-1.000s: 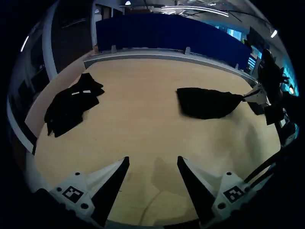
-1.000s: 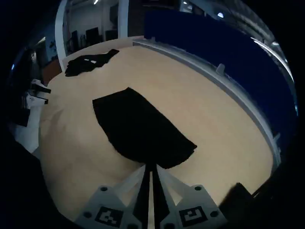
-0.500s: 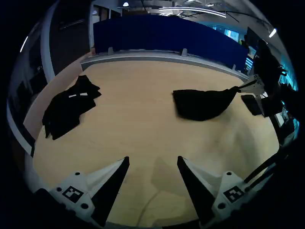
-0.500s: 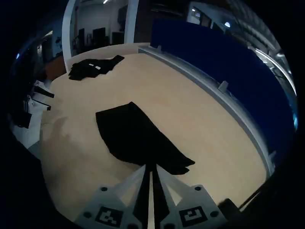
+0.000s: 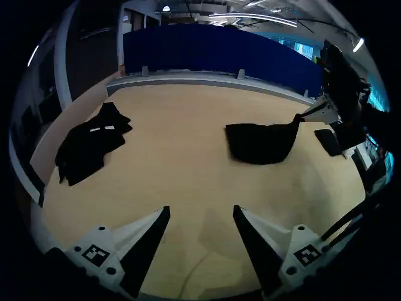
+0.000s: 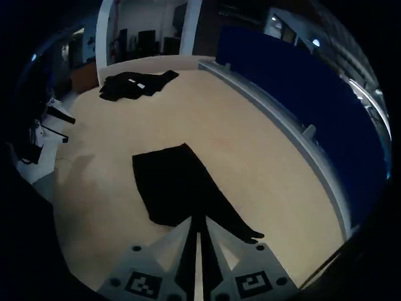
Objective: Fold towel
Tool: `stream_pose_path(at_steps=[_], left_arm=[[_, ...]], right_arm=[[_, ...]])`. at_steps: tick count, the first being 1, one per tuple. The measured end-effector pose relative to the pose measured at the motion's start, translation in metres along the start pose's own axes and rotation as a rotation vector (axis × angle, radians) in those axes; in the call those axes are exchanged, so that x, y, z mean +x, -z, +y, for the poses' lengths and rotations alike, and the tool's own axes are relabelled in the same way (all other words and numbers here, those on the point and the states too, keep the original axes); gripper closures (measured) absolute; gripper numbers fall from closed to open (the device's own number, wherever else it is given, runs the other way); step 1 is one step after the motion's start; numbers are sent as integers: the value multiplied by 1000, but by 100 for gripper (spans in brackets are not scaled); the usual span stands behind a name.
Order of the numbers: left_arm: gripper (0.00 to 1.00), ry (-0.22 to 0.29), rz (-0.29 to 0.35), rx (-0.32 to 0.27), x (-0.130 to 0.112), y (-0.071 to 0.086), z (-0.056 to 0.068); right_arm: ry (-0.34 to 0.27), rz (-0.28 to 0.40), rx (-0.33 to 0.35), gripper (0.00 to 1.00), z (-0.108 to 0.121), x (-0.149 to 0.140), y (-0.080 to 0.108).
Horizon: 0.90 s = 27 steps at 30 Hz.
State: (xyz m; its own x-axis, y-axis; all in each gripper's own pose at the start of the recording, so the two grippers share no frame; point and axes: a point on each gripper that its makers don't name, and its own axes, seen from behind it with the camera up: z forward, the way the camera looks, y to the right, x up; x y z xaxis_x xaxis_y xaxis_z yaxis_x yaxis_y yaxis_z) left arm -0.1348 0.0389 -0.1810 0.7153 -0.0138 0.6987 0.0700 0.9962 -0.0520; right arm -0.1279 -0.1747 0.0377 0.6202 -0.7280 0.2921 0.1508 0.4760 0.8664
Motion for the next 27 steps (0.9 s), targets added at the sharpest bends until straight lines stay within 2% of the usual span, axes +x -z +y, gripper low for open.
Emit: stream_pose_path(at_steps=[10,17,23,27], left_arm=[[7,45,28,0,0,5,1],[7,77,42,14,-8,7,-4],[7,107,41,39,-18,8,-12],[7,124,44,44,-20,10,-15]], right_arm=[[111,-20,76,96,-24,38,-39],[187,-43,160,96,-65,57,-79],[238,-85,234,96,-106,50,-113],[243,-120,259,96,-120,37,-127]])
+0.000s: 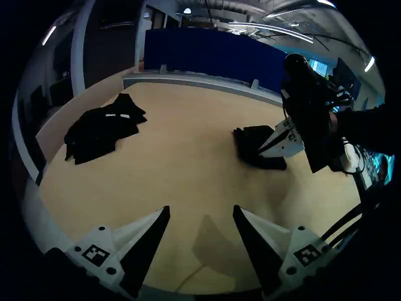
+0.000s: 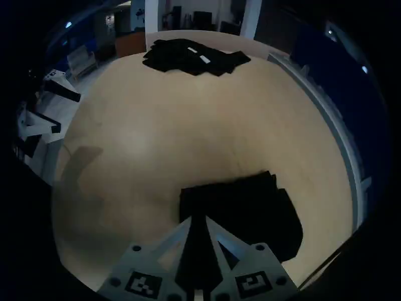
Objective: Fold towel
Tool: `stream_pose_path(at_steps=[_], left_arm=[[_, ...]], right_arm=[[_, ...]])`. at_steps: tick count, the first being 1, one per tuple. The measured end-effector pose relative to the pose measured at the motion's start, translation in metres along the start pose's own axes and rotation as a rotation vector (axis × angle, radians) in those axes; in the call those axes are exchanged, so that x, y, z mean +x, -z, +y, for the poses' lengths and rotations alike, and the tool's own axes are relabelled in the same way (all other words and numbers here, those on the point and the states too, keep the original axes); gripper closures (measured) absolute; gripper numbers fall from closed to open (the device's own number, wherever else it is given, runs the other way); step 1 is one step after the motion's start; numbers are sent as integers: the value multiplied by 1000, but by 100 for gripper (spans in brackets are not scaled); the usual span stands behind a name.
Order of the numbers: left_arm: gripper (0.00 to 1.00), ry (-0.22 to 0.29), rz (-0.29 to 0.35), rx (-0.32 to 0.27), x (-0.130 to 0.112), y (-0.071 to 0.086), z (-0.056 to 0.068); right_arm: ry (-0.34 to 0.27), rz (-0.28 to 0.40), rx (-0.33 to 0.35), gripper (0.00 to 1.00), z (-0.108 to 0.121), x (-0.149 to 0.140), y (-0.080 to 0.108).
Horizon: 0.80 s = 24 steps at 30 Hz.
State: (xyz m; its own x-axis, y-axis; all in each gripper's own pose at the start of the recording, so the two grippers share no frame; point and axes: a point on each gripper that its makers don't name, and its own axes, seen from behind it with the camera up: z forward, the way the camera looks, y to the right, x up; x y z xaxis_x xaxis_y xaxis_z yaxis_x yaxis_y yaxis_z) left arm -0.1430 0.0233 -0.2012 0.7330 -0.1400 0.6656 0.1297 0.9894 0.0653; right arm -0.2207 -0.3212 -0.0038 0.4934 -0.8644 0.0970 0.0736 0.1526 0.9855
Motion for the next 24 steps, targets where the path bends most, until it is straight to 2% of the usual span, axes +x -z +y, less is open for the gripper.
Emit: stream_pose_path(at_steps=[8,14,16,18,20,24], left_arm=[[7,-1,2,-5,1,1,0],[7,-11,1,-10,2,1,1],[7,-14,1,-12,2,1,2],[7,-15,1,-13,3,1,3],[7,-17,1,-15,3,1,4],[7,-19,0,-17,4,1,6]], right_arm=[[-31,5,-4,96,2,-2,-1],[-33,26,-26,85,7,3,6],[-34,34,-33,68,8,3,8],[-36,42,-41,46,10,3,10],[-37,50,-46,29,12,3,12],[-47,59,-57,16,15,0,16]])
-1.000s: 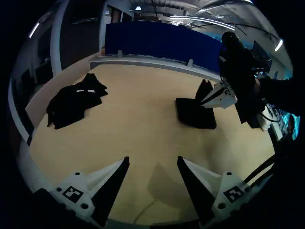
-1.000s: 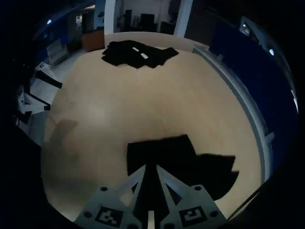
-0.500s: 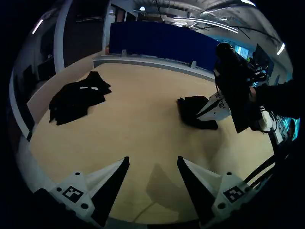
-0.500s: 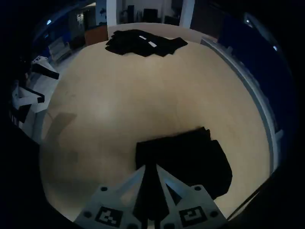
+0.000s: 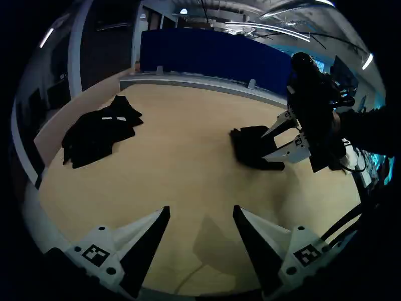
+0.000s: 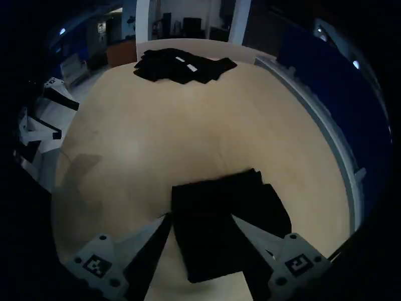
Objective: Fold towel
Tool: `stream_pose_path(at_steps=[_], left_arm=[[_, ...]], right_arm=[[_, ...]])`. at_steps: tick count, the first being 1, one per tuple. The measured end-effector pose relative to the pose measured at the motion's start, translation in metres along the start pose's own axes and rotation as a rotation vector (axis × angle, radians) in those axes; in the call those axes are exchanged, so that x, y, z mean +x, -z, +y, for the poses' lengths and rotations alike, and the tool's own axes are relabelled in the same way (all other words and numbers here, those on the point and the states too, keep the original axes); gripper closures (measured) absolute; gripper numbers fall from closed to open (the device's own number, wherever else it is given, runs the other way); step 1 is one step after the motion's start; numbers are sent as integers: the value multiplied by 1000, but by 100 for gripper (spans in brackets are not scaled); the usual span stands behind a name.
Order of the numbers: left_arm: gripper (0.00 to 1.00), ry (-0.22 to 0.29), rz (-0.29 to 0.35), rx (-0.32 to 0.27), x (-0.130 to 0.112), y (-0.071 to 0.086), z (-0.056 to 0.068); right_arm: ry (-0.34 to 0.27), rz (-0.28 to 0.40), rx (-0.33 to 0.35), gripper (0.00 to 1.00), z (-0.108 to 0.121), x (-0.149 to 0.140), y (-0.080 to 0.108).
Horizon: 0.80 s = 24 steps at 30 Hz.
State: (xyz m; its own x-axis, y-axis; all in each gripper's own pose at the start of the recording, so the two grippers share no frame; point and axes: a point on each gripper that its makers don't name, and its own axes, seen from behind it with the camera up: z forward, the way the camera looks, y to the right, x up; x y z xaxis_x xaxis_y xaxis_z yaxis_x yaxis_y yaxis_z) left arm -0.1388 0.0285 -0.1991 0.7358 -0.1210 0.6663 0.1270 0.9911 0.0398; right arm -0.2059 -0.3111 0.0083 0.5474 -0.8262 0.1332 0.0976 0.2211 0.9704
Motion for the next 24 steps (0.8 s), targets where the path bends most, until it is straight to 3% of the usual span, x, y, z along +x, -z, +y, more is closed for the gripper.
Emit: stream_pose_path(at_steps=[24], left_arm=[[7,-29,-5,-29,5,-8,14]], right_arm=[[-144,-39,-95,15,5,-77,42]])
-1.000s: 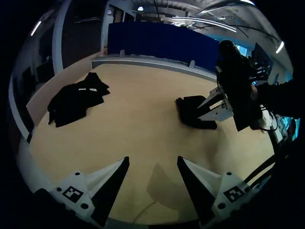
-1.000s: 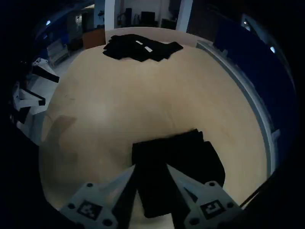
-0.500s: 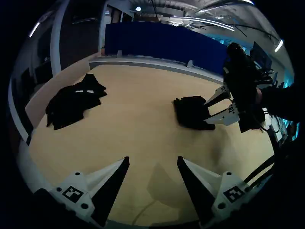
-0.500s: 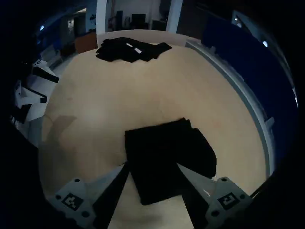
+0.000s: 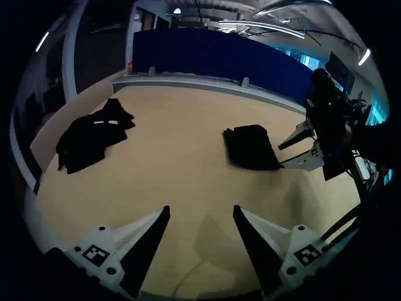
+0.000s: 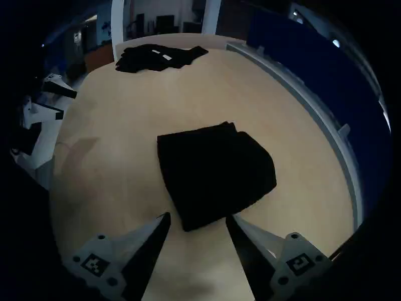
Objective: Fold towel
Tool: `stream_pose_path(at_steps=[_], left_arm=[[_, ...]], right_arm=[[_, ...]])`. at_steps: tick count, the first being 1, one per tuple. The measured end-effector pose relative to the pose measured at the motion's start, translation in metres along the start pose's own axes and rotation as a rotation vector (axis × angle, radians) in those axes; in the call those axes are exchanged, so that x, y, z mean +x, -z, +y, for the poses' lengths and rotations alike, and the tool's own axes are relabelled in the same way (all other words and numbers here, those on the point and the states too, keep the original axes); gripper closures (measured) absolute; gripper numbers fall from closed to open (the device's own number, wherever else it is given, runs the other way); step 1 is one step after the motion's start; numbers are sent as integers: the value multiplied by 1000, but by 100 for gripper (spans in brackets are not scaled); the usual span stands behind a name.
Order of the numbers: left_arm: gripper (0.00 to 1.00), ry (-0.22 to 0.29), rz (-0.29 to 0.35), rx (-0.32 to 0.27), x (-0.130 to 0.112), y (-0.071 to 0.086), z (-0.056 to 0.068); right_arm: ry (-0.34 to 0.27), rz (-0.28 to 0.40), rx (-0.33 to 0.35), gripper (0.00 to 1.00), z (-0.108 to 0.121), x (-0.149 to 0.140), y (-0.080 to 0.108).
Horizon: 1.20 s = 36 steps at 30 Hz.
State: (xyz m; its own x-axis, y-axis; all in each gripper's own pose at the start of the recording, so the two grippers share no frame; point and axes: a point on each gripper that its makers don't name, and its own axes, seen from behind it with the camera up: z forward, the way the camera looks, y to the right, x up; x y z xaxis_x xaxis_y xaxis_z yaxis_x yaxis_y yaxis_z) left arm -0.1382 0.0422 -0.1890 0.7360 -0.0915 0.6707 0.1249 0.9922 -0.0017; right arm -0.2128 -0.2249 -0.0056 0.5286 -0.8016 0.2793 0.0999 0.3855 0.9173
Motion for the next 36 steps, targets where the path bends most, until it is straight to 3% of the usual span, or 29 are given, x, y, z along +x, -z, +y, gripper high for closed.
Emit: stream_pose_path(at_steps=[8,17,28,32,36], left_arm=[[7,-8,0,-7,3,0,4],[7,-6,0,-8,4,-2,5],[7,-6,0,-15,8,-4,7],[7,-8,0,-16,8,-5,7],[7,-6,0,-17,7,-5,7]], right_arm=[[-48,-11,-13,15,-2,-11,-1],[-189,-12,-58,20,-4,-18,-6],[-290,-13,-117,25,-10,-24,-10],[-323,-7,-124,31,-11,-25,-12],[-335,-6,-126,47,-12,-26,-12]])
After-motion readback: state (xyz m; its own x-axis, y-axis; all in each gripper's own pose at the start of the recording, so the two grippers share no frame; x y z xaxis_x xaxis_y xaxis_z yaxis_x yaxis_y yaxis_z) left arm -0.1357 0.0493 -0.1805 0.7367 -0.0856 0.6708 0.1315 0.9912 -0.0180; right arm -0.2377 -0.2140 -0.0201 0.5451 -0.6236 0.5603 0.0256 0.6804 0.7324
